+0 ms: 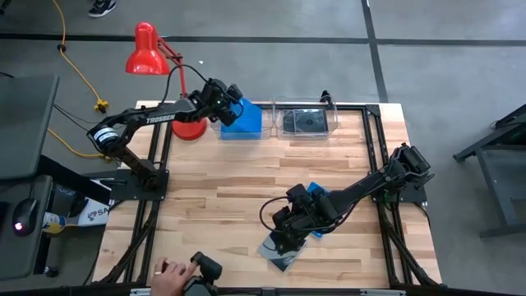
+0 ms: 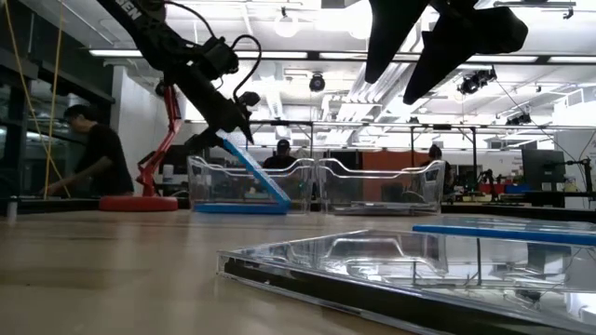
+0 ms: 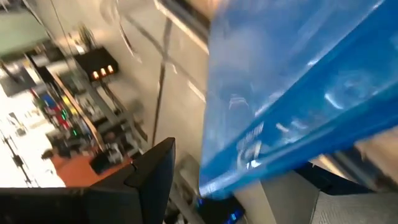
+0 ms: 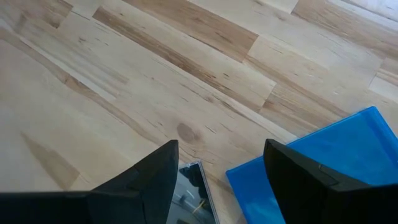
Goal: Pick & place jewel cases by type
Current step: Put the left blue cd case into the left transparent bin, then put the black cd case into the right transparent bin
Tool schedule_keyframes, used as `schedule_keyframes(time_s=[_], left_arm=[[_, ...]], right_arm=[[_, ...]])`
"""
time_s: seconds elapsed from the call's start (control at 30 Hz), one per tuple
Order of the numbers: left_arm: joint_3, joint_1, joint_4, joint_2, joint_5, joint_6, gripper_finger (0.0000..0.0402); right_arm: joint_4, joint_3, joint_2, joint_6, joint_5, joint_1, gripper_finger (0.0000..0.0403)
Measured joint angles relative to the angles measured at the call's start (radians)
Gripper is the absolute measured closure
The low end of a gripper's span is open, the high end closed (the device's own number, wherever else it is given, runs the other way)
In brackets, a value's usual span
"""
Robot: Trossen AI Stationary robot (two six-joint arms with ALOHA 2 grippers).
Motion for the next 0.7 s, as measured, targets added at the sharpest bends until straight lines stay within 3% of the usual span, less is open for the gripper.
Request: schedule_keyframes(time_s=[0.27, 0.53, 0.7], left_arm=[[0.000, 0.019, 0.018, 0.000, -0.132, 0.000, 0.0187], [0.000, -0.023, 0.020, 0.000, -0.060, 0.000, 0.0187], [0.000, -0.056, 0.064, 0.000, -0.080, 0.032, 0.0188]], right_arm=[[0.000, 0.000, 0.000, 0.000, -0.006, 0.000, 0.0183], [0.000, 0.000, 0.000, 0.000, -0.006, 0.000, 0.0183], [0.000, 0.000, 0.000, 0.000, -0.006, 0.000, 0.0183]])
